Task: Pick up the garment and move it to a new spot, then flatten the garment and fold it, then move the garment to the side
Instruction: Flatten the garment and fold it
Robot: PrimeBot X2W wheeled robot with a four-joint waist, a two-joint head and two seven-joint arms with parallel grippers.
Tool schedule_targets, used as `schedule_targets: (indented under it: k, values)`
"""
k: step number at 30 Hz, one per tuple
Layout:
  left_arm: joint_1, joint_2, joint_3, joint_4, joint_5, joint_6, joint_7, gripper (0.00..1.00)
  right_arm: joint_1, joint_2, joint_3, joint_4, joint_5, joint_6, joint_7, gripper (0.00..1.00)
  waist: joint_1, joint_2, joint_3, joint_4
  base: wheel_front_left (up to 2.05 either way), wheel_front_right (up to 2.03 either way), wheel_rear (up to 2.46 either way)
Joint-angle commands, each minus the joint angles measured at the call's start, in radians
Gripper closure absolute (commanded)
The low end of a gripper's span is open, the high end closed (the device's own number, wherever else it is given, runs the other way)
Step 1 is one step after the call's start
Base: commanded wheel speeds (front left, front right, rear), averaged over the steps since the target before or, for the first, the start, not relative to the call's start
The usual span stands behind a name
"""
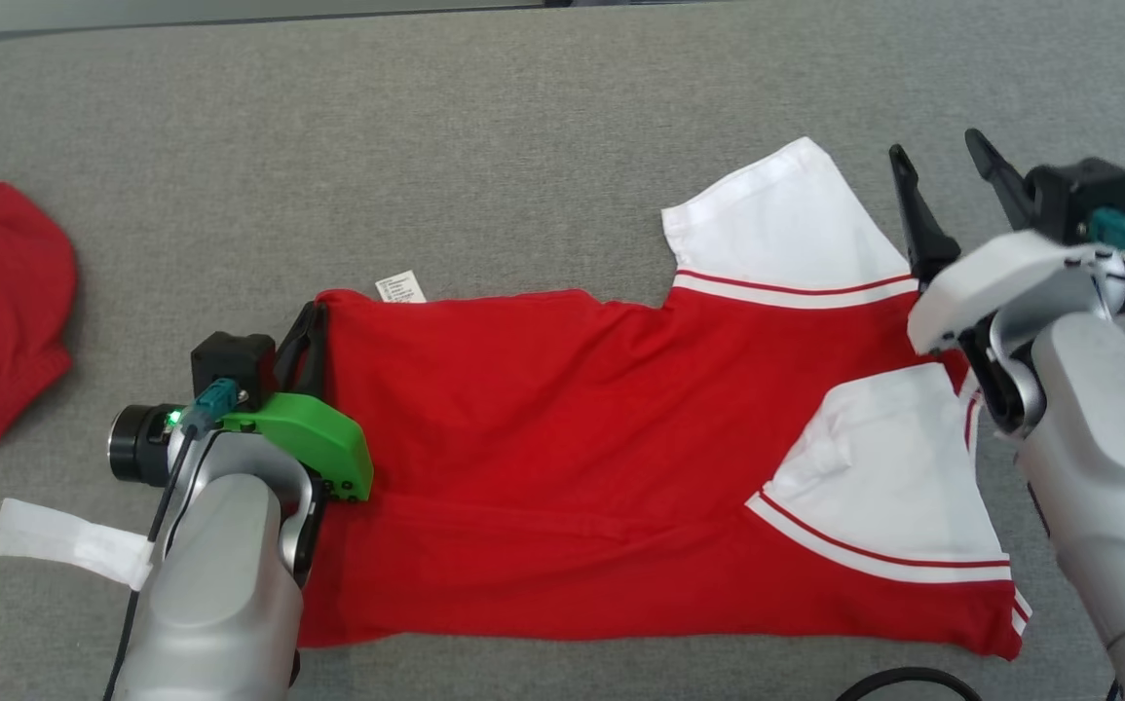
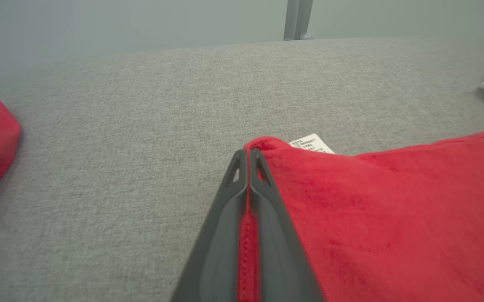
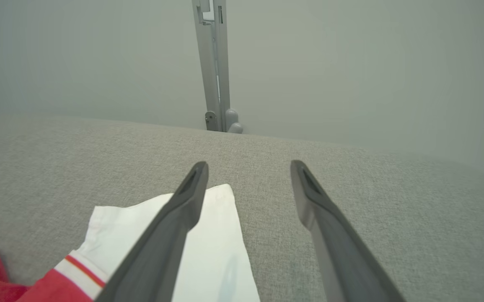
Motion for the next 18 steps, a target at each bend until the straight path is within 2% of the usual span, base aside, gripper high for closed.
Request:
schedule_targets:
  k: [1, 8, 17, 18]
  values:
    - [-0.017, 0.003, -0.005, -0.005, 0.004, -0.002, 0.000, 1.00, -0.026, -0.008, 0.008, 0.021, 0.003, -0.002, 0.014, 0.00, 0.0000, 0.0000, 0.031, 0.041, 0.00, 0.00, 0.00]
    - [-0.038, -0.001, -0.107, -0.055, -0.071, -0.004, 0.000, 1.00, -0.208, -0.029, 0.086, 0.241, 0.043, -0.001, 0.203, 0.00, 0.0000, 0.0000, 0.092, 0.111, 0.00, 0.00, 0.00]
    - [-0.062, -0.001, -0.216, -0.084, -0.148, 0.038, 0.000, 1.00, -0.346, -0.032, 0.134, 0.426, 0.072, -0.002, 0.359, 0.01, 0.0000, 0.0000, 0.121, 0.148, 0.00, 0.00, 0.00]
    - [-0.062, -0.002, -0.222, -0.085, -0.151, 0.041, 0.000, 1.00, -0.353, -0.033, 0.142, 0.440, 0.071, -0.002, 0.369, 0.36, 0.0000, 0.0000, 0.120, 0.149, 0.00, 0.00, 0.00]
